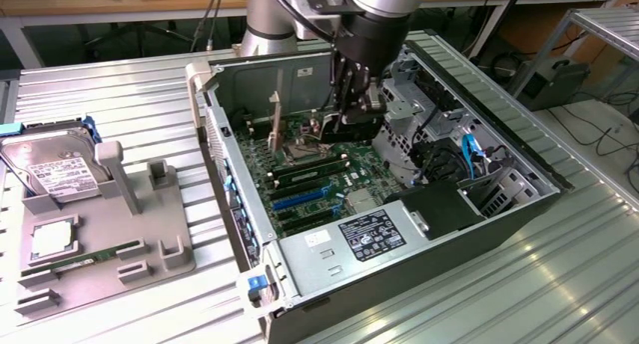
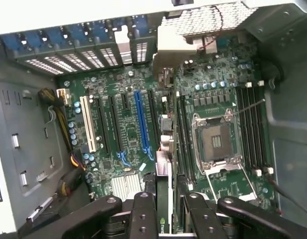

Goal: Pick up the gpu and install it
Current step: 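Insert the gpu into the slot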

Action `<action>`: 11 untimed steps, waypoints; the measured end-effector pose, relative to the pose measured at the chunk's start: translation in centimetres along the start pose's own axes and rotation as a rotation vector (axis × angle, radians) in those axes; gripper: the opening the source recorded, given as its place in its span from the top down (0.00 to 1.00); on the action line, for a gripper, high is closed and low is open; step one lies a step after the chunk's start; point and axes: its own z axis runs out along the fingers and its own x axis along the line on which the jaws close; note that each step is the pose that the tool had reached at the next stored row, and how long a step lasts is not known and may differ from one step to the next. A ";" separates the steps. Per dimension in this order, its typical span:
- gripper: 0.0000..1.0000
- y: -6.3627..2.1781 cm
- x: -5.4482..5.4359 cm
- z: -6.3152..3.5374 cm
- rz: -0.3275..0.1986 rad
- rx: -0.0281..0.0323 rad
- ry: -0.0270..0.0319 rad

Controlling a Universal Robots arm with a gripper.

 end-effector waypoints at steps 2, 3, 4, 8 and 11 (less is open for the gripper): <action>0.74 -0.01 0.0 0.18 -0.027 -0.0021 0.0004; 0.74 -0.02 0.1 0.26 -0.037 -0.0031 0.0006; 0.74 -0.03 0.1 0.33 -0.044 -0.0039 0.0009; 0.74 -0.08 0.8 0.50 -0.054 -0.0048 0.0010; 0.74 -0.12 1.5 0.58 -0.056 -0.0048 0.0010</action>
